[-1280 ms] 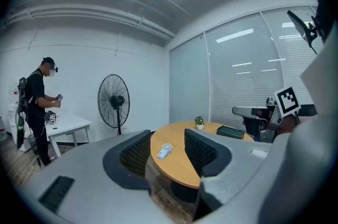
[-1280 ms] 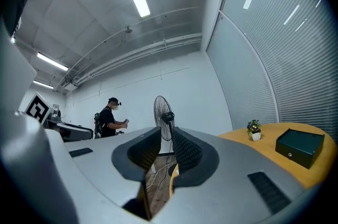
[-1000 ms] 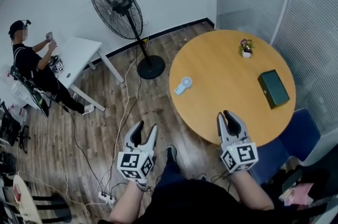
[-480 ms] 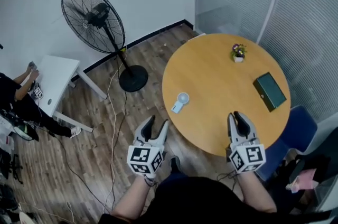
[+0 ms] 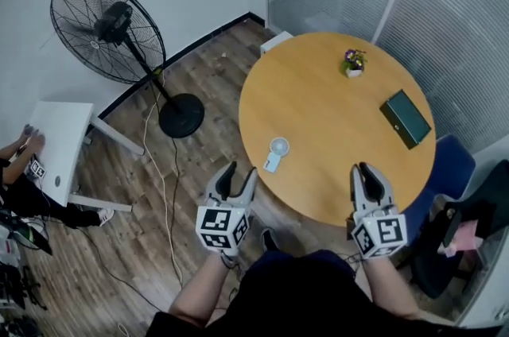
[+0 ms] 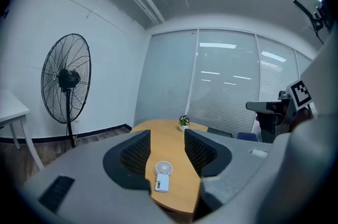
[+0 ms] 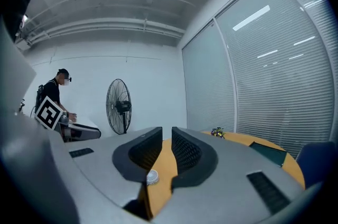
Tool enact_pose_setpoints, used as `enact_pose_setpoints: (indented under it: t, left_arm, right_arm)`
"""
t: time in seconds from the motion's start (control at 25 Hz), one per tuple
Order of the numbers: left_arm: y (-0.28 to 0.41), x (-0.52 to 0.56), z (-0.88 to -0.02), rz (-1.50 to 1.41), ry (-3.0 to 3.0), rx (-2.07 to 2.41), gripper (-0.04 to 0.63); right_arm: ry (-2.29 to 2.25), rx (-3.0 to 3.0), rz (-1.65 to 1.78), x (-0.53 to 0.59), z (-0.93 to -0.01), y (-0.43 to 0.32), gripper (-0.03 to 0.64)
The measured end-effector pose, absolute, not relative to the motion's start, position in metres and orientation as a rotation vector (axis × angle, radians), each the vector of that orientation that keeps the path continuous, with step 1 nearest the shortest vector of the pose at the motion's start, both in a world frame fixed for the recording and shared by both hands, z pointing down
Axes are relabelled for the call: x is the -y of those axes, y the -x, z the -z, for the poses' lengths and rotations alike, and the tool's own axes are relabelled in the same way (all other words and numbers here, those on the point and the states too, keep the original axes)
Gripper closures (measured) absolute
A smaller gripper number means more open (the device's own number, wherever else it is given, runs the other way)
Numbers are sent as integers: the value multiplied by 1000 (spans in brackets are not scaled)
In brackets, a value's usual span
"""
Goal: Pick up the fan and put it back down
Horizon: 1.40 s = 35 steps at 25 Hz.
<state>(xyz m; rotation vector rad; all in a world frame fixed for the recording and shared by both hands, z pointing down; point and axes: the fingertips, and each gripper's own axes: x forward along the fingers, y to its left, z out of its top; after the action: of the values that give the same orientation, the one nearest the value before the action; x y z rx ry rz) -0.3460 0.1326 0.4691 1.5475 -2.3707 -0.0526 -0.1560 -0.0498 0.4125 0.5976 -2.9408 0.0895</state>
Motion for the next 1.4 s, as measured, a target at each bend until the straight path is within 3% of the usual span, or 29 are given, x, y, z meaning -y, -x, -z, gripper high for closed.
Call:
enact_pose_setpoints:
  t: [0.44,0.92,1.4]
  left_arm:
    - [377,-68,-533,-90,-1571,2307,397]
    - [359,-4,-637,-328,-1507,2096,397]
    - [354,31,-748,-451,-1334,1827,348]
  right_arm:
    - [-790,2856,-116,100,-433,125,558]
    - [-920,2833,-259,171,-452,71,563]
    - [-1017,2779,-369,215,-469,34,571]
